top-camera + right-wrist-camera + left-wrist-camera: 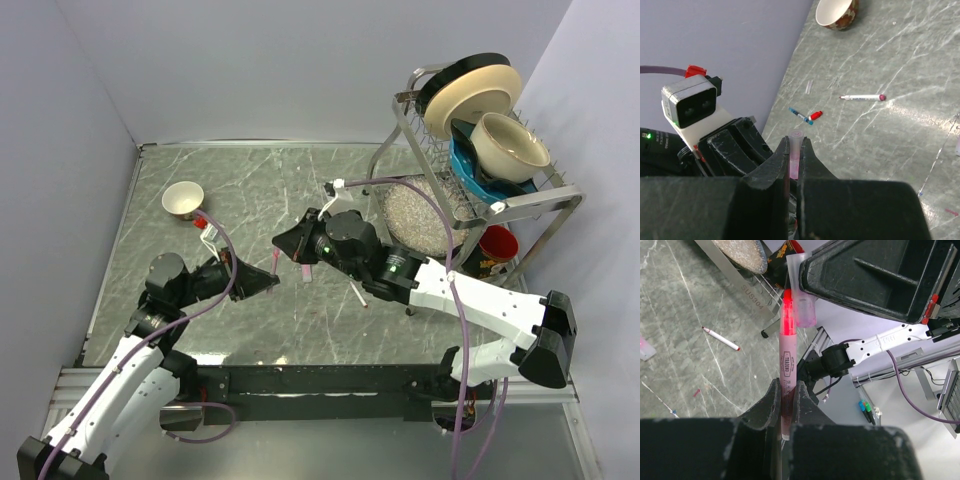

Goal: Insert the pens into the pen caps

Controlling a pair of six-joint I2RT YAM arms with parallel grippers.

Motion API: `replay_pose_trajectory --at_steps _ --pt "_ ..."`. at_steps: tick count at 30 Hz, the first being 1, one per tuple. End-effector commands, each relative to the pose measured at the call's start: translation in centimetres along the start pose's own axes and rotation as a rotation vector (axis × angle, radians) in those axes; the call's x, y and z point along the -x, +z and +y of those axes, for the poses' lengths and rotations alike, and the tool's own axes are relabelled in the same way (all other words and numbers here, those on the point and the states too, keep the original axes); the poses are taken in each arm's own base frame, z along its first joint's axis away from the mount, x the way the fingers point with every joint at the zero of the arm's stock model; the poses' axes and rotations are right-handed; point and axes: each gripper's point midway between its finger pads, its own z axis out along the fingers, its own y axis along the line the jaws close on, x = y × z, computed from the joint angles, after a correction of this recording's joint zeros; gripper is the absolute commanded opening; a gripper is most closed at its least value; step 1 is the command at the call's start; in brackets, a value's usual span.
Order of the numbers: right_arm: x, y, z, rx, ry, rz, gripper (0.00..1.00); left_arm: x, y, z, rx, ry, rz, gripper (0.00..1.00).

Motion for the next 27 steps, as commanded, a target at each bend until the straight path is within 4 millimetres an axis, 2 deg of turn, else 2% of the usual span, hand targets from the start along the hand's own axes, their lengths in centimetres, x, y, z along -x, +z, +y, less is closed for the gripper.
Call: replay_pose_trajectory --at_steps 1,7,14,27 --pt "1.3 -0.8 1.0 0.026 0.014 -0.051 0.0 1.5 0.0 -1.7 -0.051 0.072 -0.044 0.01" --pt "3.1 -1.1 2.3 0.027 -0.007 -0.084 0.0 1.4 -0.1 -1.5 -0.044 0.079 -0.043 0.01" --pt "4.4 -1.0 1.9 -0.006 -0.02 -0.12 0.0 1.1 -0.2 -1.4 -0.043 0.079 -0.034 0.01" --pt "4.7 -0.4 1.7 -0.019 -0.026 -0.125 0.0 1.2 -0.3 -2.0 -0.055 0.093 -0.03 0.01"
